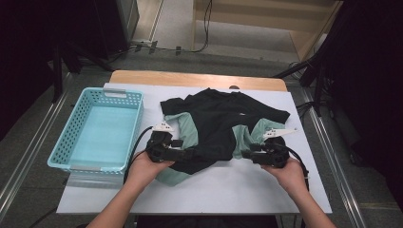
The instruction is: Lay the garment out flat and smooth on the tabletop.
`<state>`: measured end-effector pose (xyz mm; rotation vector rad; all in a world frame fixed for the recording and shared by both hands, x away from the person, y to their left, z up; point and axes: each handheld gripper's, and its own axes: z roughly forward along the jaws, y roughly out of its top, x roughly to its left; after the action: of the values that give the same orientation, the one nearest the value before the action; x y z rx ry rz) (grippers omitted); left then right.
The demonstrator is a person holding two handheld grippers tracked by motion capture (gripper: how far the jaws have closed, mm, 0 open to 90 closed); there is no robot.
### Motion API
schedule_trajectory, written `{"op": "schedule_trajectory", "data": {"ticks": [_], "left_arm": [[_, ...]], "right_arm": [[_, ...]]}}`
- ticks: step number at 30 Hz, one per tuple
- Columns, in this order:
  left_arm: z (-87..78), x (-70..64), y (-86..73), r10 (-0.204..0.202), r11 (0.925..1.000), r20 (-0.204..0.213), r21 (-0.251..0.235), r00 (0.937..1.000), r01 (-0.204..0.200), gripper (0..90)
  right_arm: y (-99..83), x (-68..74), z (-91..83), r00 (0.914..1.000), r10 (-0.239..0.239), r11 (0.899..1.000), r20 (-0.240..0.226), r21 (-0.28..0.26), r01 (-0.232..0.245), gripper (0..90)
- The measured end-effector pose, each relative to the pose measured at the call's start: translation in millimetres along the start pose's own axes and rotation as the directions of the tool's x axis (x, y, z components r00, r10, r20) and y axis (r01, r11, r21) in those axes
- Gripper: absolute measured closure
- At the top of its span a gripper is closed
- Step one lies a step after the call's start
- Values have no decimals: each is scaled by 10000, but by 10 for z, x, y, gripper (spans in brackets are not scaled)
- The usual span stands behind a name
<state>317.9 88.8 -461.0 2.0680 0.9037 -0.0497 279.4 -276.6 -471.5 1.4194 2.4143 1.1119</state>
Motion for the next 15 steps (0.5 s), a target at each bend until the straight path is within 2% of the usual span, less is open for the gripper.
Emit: {"op": "schedule_trajectory", "data": {"ticks": [5,9,15], "left_arm": [[5,1,-2,37,10000,-15,37,10000,-37,388],[-1,6,-7,31,10000,-53,58,10000,-30,388],[-20,10,-24,26,10000,-116,50,9999,-25,388]], "right_arm": [[-13,18,79,10000,-66,9999,71,133,65,449],[-31,-6,143,9999,108,9998,102,156,-110,449],[-32,-42,199,9995,59,9998,318,171,-64,448]]}}
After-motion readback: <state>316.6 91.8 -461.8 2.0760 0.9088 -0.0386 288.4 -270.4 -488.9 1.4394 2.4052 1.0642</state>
